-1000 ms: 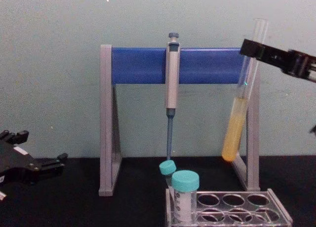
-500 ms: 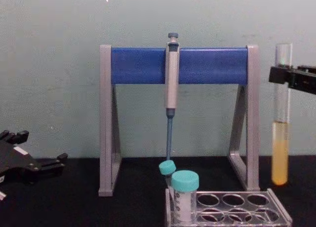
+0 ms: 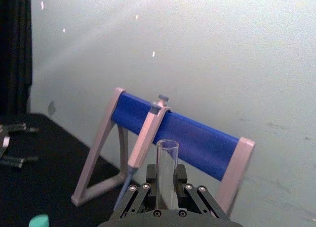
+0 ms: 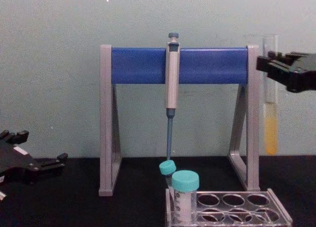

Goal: Pick up the test tube from the test tube rack, shake it, then place it back into the test tube rack.

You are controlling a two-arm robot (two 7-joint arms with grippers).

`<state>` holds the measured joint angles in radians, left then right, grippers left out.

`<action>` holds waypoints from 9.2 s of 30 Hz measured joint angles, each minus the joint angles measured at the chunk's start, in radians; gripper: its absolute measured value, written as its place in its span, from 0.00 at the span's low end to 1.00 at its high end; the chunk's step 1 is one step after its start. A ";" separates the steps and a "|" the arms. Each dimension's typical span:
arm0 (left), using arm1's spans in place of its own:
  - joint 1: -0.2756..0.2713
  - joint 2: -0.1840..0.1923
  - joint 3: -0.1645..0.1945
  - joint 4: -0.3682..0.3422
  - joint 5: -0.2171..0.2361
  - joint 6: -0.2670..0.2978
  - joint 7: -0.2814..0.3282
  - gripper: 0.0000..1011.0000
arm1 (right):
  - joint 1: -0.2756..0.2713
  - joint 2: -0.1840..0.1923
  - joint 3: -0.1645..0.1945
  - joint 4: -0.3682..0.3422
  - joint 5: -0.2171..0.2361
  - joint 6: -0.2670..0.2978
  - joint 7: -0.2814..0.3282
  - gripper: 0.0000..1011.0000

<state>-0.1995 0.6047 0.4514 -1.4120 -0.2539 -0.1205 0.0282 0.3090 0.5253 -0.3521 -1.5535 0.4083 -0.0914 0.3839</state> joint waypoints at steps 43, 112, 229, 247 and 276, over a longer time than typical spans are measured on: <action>0.000 0.000 0.000 0.000 0.000 0.000 0.000 0.99 | 0.011 0.008 0.000 0.015 0.068 0.053 0.044 0.23; 0.000 0.000 0.000 0.000 0.000 0.000 0.000 0.99 | 0.030 -0.053 -0.096 0.188 0.145 0.011 0.245 0.23; 0.000 0.000 0.000 0.000 0.000 0.000 0.000 0.99 | -0.015 -0.042 -0.060 0.149 0.171 -0.074 0.275 0.99; 0.000 0.000 0.000 0.000 0.000 0.000 0.000 0.99 | -0.178 -0.126 0.083 0.008 -0.146 -0.091 -0.266 0.99; 0.000 0.000 0.000 0.000 0.000 0.000 0.000 0.99 | -0.202 -0.187 0.079 0.088 -0.275 0.082 -0.363 0.99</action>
<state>-0.1996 0.6047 0.4514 -1.4120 -0.2539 -0.1205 0.0283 0.1071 0.3383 -0.2728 -1.4652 0.1333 -0.0094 0.0207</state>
